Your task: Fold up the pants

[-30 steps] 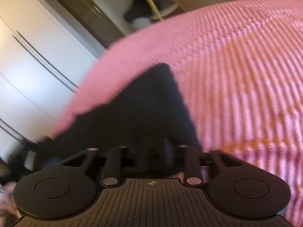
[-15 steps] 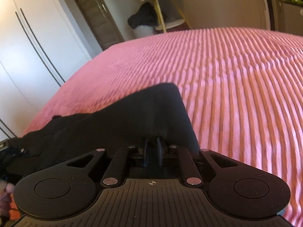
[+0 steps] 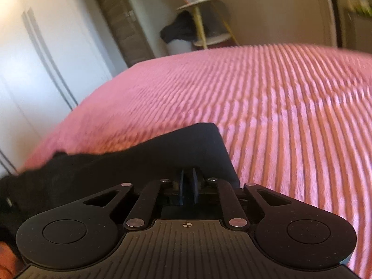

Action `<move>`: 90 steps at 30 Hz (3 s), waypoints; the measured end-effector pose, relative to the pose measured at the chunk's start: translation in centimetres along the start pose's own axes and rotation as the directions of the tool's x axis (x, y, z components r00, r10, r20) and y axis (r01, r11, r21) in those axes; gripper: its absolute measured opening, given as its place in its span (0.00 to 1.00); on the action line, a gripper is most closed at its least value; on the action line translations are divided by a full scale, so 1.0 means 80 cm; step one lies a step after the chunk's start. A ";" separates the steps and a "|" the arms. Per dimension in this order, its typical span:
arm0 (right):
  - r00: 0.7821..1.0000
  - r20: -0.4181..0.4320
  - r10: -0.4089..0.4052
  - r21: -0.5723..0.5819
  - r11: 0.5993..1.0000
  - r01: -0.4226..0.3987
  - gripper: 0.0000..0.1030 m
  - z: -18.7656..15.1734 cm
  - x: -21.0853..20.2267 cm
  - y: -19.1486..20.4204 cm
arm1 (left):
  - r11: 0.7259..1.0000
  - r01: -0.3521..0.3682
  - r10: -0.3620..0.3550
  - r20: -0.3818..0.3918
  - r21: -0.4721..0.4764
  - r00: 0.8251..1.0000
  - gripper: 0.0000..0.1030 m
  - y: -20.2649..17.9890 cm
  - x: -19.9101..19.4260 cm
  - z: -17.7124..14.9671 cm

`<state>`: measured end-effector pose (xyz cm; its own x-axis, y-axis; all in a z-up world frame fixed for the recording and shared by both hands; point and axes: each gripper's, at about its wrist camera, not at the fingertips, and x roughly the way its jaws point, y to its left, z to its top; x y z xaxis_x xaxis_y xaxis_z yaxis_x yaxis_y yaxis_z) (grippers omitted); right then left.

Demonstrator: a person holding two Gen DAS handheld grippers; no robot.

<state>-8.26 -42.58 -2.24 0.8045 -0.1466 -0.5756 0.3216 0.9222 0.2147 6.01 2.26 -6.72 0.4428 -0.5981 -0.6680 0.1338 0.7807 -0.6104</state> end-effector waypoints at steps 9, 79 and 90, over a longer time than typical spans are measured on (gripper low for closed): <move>0.997 -0.038 0.071 -0.252 0.965 -0.078 0.39 -0.023 -0.019 0.055 | 0.999 0.010 -0.010 0.021 -0.041 1.000 0.90 0.005 -0.007 -0.001; 0.997 0.072 0.037 -0.118 0.993 -0.028 0.74 -0.001 -0.036 0.030 | 0.968 -0.237 0.140 0.606 0.084 0.783 0.17 0.114 -0.201 0.067; 0.985 0.108 0.131 0.088 0.986 -0.141 0.74 0.015 -0.057 -0.010 | 0.832 -0.164 -0.068 0.391 0.530 0.918 0.18 -0.092 -0.122 -0.017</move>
<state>-11.57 -43.09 1.13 0.8891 -0.0623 -0.4535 0.2476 0.8987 0.3619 -0.48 2.14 3.72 0.7443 -0.5310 -0.4050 0.5082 0.8438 -0.1724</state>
